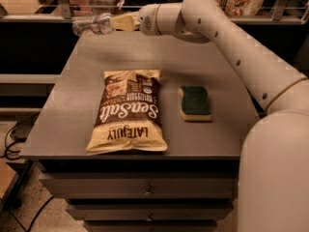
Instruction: Move water bottle near brown chip bag
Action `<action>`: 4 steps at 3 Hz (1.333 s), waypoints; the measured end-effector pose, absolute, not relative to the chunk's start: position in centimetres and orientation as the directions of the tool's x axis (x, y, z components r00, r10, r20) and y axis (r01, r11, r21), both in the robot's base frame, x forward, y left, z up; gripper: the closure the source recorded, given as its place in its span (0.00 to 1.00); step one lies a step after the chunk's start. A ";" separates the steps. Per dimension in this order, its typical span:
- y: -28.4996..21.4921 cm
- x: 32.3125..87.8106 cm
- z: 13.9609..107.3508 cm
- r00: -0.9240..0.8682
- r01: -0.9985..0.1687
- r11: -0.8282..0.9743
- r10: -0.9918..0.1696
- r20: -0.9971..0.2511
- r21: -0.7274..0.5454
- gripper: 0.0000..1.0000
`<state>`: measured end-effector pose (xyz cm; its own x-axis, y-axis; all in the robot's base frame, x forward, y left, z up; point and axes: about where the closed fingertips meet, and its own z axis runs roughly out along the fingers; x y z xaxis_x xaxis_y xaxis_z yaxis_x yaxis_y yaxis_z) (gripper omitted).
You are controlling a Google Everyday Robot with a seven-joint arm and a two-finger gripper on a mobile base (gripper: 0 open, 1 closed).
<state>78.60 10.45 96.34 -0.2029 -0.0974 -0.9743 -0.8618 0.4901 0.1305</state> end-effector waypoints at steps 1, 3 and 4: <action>6.7 74.3 97.0 -0.241 -0.869 0.457 -0.061 -0.969 0.188 1.00; 5.9 72.4 96.2 -0.304 -0.860 0.451 -0.077 -0.950 0.238 1.00; 4.3 68.8 95.4 -0.372 -0.843 0.448 -0.082 -0.925 0.299 1.00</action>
Offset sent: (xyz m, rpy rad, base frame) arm -0.0372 -0.0266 0.0067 0.0368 0.0328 0.0331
